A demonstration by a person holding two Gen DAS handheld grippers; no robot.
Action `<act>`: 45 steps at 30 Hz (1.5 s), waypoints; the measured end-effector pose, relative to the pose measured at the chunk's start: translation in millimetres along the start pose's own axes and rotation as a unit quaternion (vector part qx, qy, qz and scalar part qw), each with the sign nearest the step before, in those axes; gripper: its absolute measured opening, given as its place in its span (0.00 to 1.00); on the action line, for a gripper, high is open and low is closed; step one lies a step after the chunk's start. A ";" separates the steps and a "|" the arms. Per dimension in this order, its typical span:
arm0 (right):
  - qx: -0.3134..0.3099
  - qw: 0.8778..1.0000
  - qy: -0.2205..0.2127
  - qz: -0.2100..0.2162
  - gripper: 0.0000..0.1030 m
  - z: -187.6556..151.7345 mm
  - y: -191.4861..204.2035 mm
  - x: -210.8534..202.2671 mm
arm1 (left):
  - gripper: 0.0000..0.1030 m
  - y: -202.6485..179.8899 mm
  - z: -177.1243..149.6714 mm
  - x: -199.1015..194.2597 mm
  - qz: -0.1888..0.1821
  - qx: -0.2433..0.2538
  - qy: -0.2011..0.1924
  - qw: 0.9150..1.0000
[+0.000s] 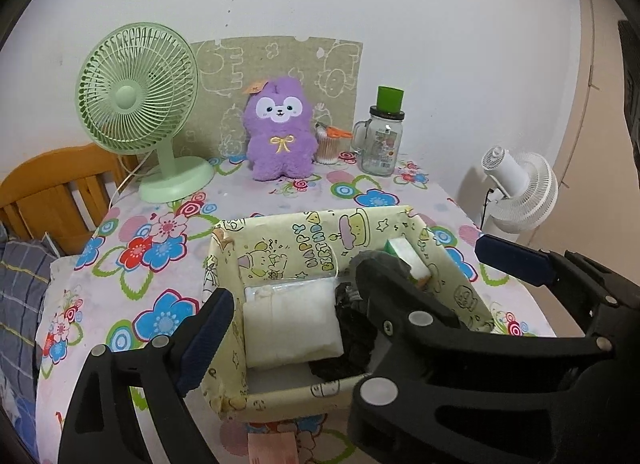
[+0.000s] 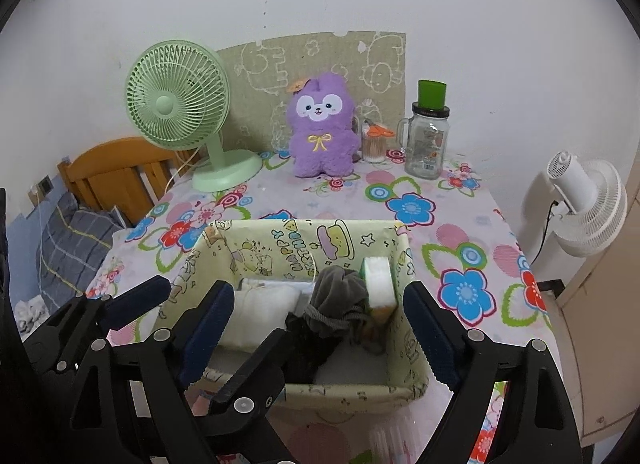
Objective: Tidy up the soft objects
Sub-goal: 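Lift both open tools out of the box toward the remaining items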
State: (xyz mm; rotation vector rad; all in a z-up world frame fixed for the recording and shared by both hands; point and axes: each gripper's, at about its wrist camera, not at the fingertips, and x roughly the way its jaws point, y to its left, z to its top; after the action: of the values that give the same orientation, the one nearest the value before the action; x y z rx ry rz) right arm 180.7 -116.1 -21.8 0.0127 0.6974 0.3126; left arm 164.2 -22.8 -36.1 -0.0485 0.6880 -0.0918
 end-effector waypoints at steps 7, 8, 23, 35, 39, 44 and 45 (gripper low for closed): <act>0.003 1.000 -0.013 -0.006 0.86 -5.3 0.0 -19.4 | 0.90 -6.2 -3.7 -15.5 -0.003 0.006 -0.011 1.000; 0.003 1.000 -0.015 -0.006 0.86 -5.8 -0.2 -21.8 | 0.90 -7.4 -4.4 -18.4 -0.003 0.007 -0.014 1.000; 0.009 0.999 -0.037 -0.016 0.89 -27.9 -1.6 -61.3 | 0.91 -22.6 -22.7 -51.8 0.001 0.019 -0.029 0.999; 0.004 0.998 -0.053 -0.019 0.89 -41.5 1.3 -87.4 | 0.91 -30.3 -34.5 -75.1 0.004 0.021 -0.040 0.999; 0.002 0.998 -0.058 -0.018 0.90 -45.8 2.2 -94.3 | 0.92 -32.6 -38.9 -82.0 0.006 0.022 -0.043 0.999; 0.001 0.998 -0.061 -0.020 0.90 -53.8 3.6 -100.8 | 0.92 -34.7 -45.8 -86.7 0.004 0.022 -0.043 0.999; -0.001 0.998 -0.063 -0.022 0.90 -55.4 3.7 -102.1 | 0.92 -35.3 -47.5 -87.1 0.003 0.022 -0.041 0.999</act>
State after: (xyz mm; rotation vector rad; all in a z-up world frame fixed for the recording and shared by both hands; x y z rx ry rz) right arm 70.9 -147.0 0.3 0.0154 0.5715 0.2672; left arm 64.7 -49.8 -15.0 -0.0070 0.6031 -0.0984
